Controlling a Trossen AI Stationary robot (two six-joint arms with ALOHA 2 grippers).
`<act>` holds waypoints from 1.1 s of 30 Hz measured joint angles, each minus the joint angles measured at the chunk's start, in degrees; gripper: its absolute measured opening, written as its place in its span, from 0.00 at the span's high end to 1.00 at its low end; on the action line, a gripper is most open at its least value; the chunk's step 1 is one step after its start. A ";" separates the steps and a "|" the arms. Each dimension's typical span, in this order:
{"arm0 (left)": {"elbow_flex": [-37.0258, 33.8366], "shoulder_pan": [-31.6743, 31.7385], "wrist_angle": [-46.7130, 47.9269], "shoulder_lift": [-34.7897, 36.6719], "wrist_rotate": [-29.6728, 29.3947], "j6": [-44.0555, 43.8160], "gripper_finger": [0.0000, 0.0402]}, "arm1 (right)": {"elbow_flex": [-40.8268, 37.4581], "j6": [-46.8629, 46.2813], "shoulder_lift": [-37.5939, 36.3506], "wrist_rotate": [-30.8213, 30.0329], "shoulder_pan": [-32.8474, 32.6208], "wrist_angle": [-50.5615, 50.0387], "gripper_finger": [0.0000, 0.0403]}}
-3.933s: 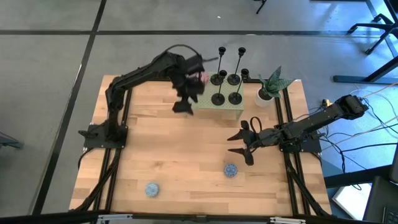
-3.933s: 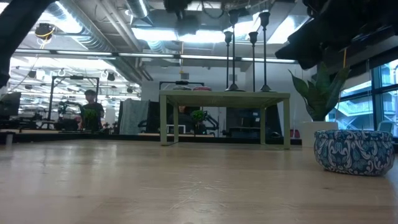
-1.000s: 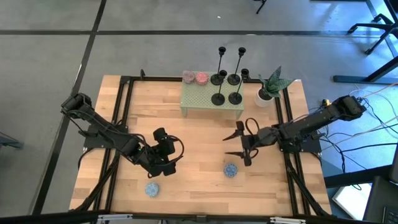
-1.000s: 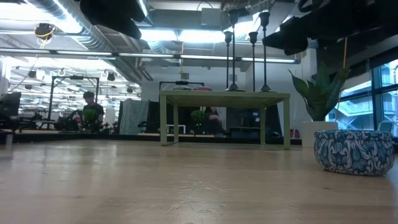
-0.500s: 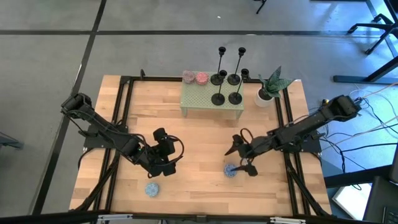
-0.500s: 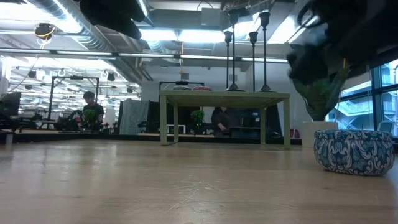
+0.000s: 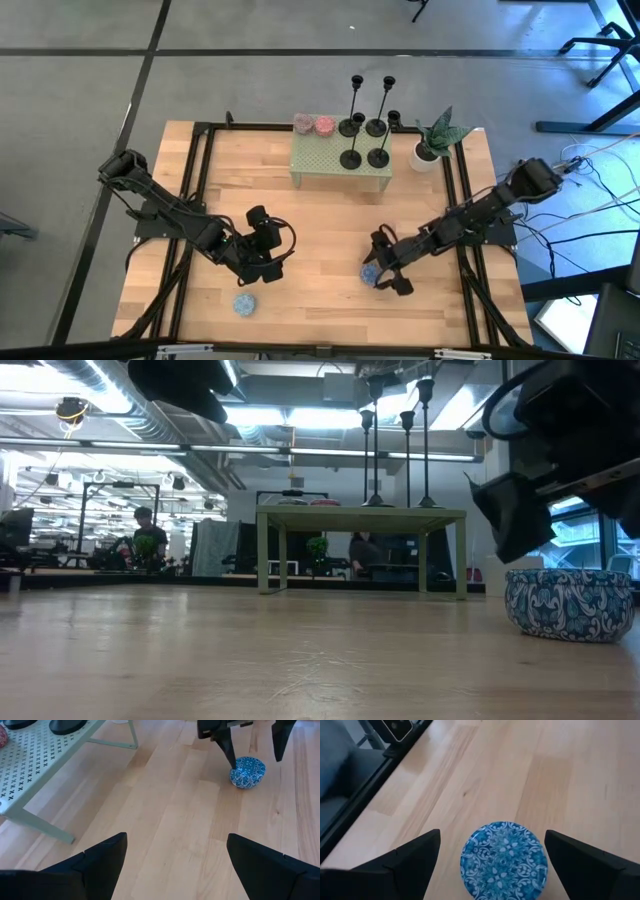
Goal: Pick & Place candle stick holders
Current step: Align the blue scented candle with the orange scented candle on the shelf
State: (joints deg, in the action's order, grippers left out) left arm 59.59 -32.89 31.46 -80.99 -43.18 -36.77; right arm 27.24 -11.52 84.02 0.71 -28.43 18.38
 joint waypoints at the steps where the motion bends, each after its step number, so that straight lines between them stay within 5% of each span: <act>1: 0.00 0.00 0.00 0.00 0.00 0.00 0.15 | 0.00 0.01 0.30 0.00 -0.10 0.15 0.10; 22: 0.02 0.00 0.00 0.00 1.30 0.00 0.15 | -0.02 0.01 6.51 -1.06 -0.28 1.05 0.11; 33: 0.02 0.00 0.02 0.00 1.29 0.02 0.15 | -0.02 -0.29 6.50 -0.02 -0.23 1.12 0.27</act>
State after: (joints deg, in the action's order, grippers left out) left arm 59.61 -32.89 31.48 -80.99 -41.89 -36.75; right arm 27.22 -11.81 90.52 0.69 -28.67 19.51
